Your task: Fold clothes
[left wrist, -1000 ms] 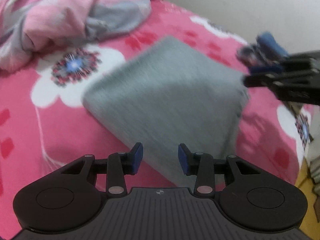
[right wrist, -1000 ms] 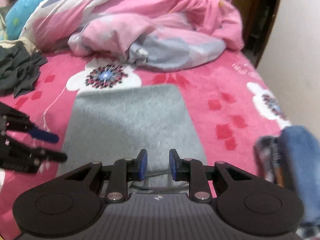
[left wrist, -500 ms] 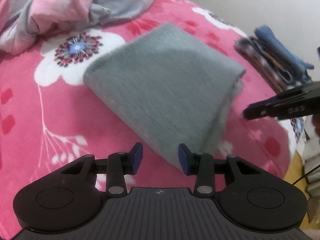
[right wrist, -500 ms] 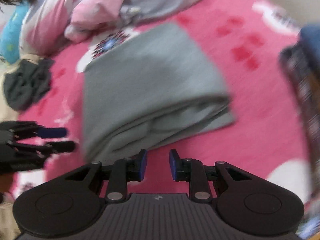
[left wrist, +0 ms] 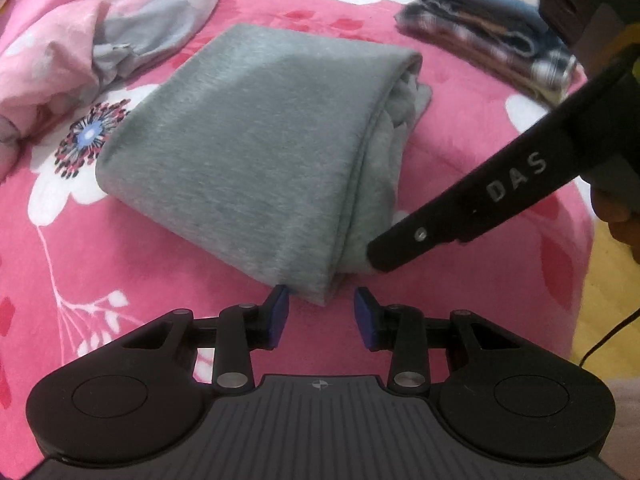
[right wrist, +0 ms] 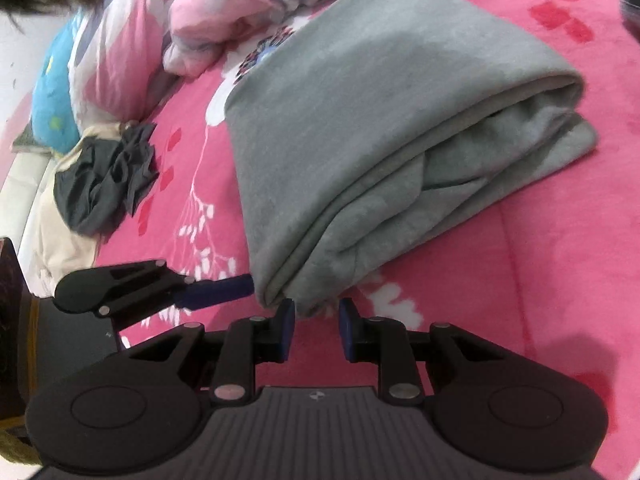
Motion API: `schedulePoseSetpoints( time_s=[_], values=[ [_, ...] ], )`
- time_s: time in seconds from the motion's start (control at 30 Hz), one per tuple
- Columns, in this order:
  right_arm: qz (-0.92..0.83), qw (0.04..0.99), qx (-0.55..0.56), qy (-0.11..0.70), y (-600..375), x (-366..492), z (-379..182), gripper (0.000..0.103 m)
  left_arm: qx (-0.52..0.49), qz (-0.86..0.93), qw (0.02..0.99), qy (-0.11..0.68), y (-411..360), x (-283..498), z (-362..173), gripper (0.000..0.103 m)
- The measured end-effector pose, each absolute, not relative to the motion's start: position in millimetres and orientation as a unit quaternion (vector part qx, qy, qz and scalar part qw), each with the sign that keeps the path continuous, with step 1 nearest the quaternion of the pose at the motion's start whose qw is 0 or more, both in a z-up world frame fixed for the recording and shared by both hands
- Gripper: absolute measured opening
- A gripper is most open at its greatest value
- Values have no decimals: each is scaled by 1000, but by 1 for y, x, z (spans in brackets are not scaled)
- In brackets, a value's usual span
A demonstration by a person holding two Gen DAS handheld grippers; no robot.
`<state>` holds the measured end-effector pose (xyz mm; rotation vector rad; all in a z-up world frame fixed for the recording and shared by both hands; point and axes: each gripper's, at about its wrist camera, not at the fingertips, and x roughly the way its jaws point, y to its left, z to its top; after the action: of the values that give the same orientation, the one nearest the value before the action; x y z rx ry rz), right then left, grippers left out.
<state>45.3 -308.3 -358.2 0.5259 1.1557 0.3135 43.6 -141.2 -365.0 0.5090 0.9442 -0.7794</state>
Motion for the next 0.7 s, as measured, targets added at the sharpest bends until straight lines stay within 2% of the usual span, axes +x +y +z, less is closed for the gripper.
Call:
schedulePoseSetpoints(
  time_s=[0.13, 0.3, 0.43, 0.7],
  values=[
    [168, 811, 210, 519, -302, 44, -352, 25, 235, -344, 800, 432, -140, 43, -366, 28],
    [175, 826, 182, 504, -300, 40, -341, 25, 216, -329, 810, 434, -141, 46, -363, 28],
    [155, 828, 201, 500, -310, 36, -339, 25, 197, -310, 817, 445, -147, 46, -363, 34],
    [142, 818, 250, 498, -323, 43, -351, 25, 153, -256, 843, 447, -146, 47, -361, 30]
  ],
)
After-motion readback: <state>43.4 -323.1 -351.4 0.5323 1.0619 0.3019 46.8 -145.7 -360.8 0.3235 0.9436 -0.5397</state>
